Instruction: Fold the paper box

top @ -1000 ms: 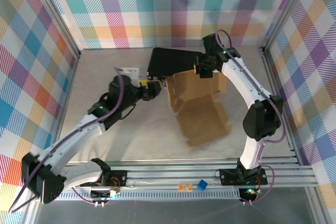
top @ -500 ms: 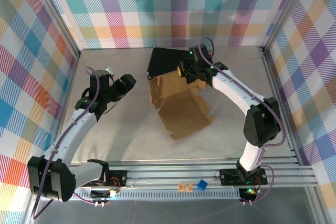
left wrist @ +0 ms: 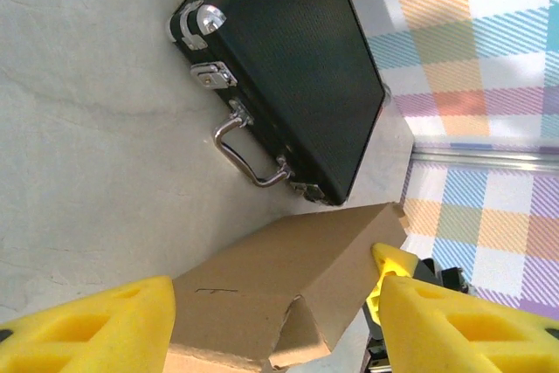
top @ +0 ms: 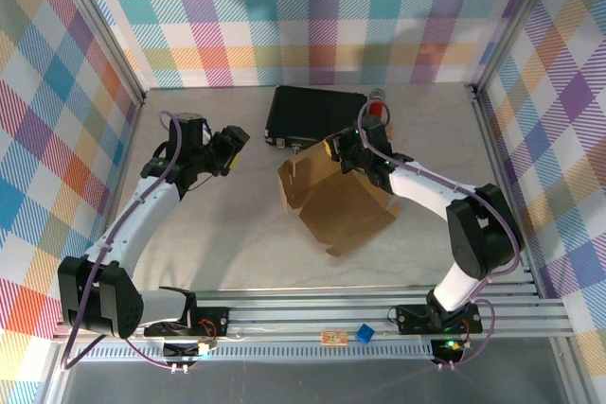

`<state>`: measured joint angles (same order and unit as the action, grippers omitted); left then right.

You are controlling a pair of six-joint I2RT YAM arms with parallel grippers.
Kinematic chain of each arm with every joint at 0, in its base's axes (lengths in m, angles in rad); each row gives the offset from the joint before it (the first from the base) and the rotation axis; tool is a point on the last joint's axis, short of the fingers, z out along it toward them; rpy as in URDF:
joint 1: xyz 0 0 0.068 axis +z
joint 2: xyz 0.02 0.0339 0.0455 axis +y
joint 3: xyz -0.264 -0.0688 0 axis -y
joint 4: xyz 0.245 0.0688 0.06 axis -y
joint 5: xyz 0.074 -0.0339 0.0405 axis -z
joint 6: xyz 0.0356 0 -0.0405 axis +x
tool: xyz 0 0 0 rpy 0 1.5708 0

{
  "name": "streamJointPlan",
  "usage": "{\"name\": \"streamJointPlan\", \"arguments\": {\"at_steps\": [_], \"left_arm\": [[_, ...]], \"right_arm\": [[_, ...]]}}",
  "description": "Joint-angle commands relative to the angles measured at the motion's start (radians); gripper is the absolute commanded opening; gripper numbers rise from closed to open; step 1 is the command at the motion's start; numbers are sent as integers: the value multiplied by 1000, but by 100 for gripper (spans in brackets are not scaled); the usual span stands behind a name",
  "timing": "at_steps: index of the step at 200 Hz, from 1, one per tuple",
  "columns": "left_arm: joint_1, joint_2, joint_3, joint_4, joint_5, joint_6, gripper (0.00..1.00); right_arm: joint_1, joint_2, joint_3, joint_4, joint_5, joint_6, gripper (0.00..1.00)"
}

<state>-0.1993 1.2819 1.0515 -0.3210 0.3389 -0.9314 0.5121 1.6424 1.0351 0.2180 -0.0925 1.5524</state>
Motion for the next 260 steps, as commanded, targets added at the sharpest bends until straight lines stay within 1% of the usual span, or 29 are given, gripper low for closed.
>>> {"name": "streamJointPlan", "arguments": {"at_steps": [1,14,21,49,87,108,117,124,139,150,167,197,217,228,245,260], "left_arm": [[5,2,-38,11,48,56,60],[3,1,-72,34,68,74,59],[0,2,-84,76,74,86,59],[-5,2,-113,76,78,131,57],[-5,-11,-95,52,48,173,57],[-5,3,-78,52,52,182,57],[-5,9,-74,52,58,184,57],[-5,13,-71,52,62,186,57],[-5,15,-70,51,71,194,57],[-5,14,-70,53,76,201,57],[-5,19,-73,52,84,210,57],[-5,26,-76,52,94,209,57],[-5,28,-70,52,100,211,57],[-5,32,-67,52,105,212,57],[-5,40,-64,56,118,212,56],[-5,48,-63,66,131,214,56]], "right_arm": [[9,-39,-53,191,-24,-32,0],[9,-32,-79,264,-37,-32,0],[8,-27,-86,291,-46,-32,0],[12,-3,-94,378,-70,-32,0],[12,-24,-96,384,-68,-61,0],[19,-47,-143,387,-53,-80,0],[24,-52,-173,405,-49,-85,0],[27,-57,-199,453,-42,-81,0],[39,-84,-248,476,4,-81,0],[51,-125,-277,450,60,-101,0],[55,-173,-308,435,113,-121,0],[56,-253,-369,420,226,-74,0],[57,-339,-353,252,295,-73,0],[59,-378,-348,202,334,-81,0],[48,-392,-381,220,386,-75,0],[8,-351,-416,310,354,-52,0]]}}
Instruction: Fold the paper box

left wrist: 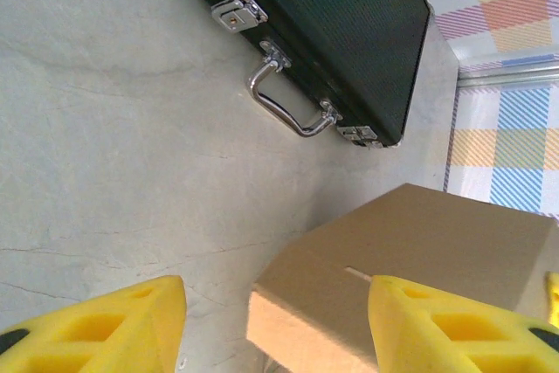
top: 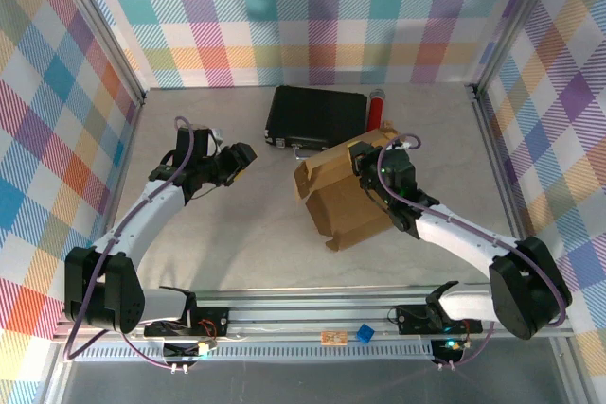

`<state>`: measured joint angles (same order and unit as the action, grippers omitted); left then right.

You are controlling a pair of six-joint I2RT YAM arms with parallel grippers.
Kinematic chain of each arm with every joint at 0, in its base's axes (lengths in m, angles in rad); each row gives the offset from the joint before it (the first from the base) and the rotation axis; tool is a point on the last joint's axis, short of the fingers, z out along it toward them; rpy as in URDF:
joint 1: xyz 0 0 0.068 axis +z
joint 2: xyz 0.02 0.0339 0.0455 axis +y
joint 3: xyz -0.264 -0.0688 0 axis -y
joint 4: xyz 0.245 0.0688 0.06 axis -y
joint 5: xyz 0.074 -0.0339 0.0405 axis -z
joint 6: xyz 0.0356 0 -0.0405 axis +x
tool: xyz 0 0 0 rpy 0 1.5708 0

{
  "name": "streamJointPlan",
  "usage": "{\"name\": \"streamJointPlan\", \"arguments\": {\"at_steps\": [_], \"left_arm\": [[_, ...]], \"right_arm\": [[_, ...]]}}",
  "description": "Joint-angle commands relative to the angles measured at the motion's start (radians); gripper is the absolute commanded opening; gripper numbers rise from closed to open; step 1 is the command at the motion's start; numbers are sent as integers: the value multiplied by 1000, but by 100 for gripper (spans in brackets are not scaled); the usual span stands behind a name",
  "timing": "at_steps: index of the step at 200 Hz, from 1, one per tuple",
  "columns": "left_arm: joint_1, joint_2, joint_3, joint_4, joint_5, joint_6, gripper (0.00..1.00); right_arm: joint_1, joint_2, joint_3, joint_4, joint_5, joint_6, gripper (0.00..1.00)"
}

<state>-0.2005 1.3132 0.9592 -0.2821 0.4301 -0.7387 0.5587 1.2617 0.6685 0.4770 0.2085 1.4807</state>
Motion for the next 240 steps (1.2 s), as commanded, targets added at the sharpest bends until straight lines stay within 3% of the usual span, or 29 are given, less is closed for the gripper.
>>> {"name": "streamJointPlan", "arguments": {"at_steps": [1,73,143,196,240], "left_arm": [[-4,17,30,27,41,22,56],[-23,52,47,51,68,29,54],[-146,142,52,139,68,35,51],[-300,304,137,146,13,250,36],[-330,372,193,164,-82,410,30]], "right_arm": [[-42,35,-52,62,51,20,0],[-180,283,-42,431,-152,40,0],[-221,267,-90,423,-218,49,0],[-242,243,-102,376,-244,43,0],[-243,240,-82,327,-253,37,0]]}}
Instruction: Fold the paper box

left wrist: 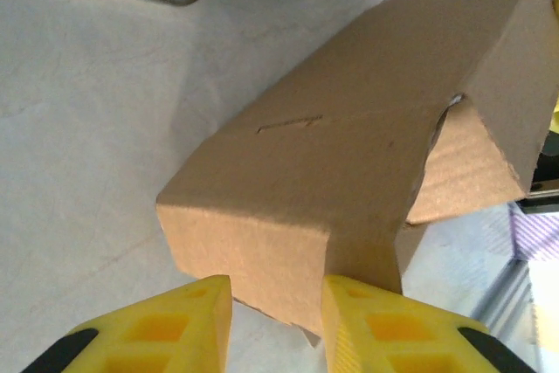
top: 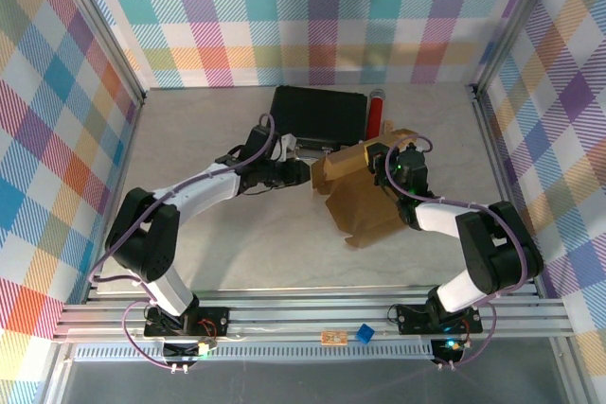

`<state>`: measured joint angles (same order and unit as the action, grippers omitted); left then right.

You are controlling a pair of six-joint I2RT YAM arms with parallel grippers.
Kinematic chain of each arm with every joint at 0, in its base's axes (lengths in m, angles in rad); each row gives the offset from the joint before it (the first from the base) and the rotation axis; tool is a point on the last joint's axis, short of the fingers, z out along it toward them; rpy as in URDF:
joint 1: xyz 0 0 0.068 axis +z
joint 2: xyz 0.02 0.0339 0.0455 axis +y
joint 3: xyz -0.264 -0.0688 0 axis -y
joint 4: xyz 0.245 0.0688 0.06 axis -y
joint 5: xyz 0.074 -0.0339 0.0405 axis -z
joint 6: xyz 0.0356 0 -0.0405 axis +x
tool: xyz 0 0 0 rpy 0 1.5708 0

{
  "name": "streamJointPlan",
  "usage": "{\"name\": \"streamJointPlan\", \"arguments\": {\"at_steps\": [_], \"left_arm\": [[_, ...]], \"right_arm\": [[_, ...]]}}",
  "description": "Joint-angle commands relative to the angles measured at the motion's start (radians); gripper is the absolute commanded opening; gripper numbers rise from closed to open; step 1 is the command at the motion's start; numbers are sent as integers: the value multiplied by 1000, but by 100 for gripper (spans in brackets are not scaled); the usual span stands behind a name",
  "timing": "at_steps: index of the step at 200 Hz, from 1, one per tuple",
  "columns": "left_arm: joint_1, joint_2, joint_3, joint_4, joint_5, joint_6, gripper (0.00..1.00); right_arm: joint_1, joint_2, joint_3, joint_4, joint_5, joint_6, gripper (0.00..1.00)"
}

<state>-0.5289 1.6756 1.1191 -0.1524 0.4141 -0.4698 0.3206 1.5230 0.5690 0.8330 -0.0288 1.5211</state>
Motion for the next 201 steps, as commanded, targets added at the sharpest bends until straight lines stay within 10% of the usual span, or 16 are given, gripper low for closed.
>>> {"name": "streamJointPlan", "arguments": {"at_steps": [1,111,201], "left_arm": [[-2,10,33,36,-67,144,30],[-17,-244,-163,113,-13,388,61],[-213,-78,-80,56,-565,240,56]], "right_arm": [[-5,-22,17,-30,-15,-4,0],[-4,-19,79,-153,-7,4,0],[-3,-9,115,-173,19,42,0]]}}
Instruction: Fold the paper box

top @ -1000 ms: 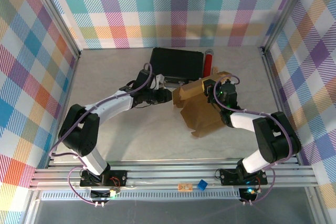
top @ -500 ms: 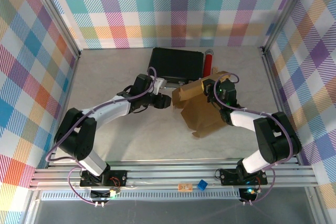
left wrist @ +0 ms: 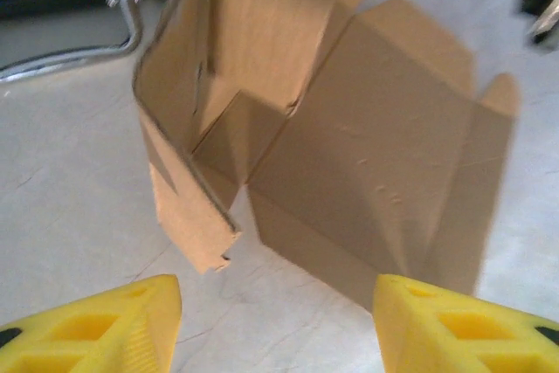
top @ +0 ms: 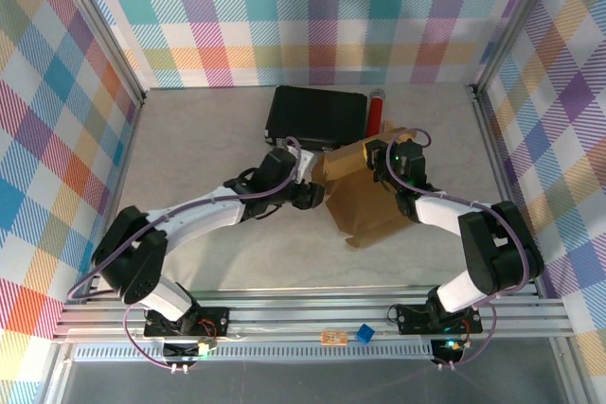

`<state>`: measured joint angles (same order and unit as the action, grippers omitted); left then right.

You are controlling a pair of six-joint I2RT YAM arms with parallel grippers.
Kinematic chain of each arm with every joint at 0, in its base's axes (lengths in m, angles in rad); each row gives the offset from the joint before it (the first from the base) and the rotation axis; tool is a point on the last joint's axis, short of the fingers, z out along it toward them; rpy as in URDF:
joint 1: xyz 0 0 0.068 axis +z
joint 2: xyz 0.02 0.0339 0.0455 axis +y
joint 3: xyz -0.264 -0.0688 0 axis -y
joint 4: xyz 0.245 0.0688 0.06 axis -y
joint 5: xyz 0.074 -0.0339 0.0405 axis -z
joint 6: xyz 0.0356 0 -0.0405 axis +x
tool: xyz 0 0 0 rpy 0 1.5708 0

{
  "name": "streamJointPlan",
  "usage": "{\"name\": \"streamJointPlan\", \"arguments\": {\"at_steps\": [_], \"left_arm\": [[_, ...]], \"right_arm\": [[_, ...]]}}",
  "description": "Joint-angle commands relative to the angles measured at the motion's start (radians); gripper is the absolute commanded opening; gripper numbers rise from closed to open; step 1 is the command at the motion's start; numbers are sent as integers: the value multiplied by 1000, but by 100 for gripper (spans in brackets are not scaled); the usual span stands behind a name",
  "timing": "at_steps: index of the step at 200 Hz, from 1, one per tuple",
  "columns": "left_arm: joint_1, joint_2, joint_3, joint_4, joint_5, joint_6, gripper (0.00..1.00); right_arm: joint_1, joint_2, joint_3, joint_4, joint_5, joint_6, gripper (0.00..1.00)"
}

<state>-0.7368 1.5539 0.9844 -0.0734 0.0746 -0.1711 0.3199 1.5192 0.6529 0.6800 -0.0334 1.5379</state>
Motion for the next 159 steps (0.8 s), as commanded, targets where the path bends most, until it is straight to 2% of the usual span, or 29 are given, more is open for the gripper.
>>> {"name": "streamJointPlan", "arguments": {"at_steps": [1,55,75,98,120,159], "left_arm": [[-5,47,56,-22,-227,-59,56],[-13,194,179,-28,-357,-116,27],[-13,235,221,-21,-379,-125,13],[-13,263,258,-18,-462,-140,0],[-10,284,293,-17,-512,-137,0],[7,295,298,37,-522,-44,0]], "right_arm": [[-2,-5,31,-20,24,26,0],[7,-14,30,-23,54,60,0],[25,-23,25,-16,98,87,0],[63,-43,16,-16,185,120,0],[96,-51,11,-30,251,163,1],[130,-102,24,-178,313,209,28]]}}
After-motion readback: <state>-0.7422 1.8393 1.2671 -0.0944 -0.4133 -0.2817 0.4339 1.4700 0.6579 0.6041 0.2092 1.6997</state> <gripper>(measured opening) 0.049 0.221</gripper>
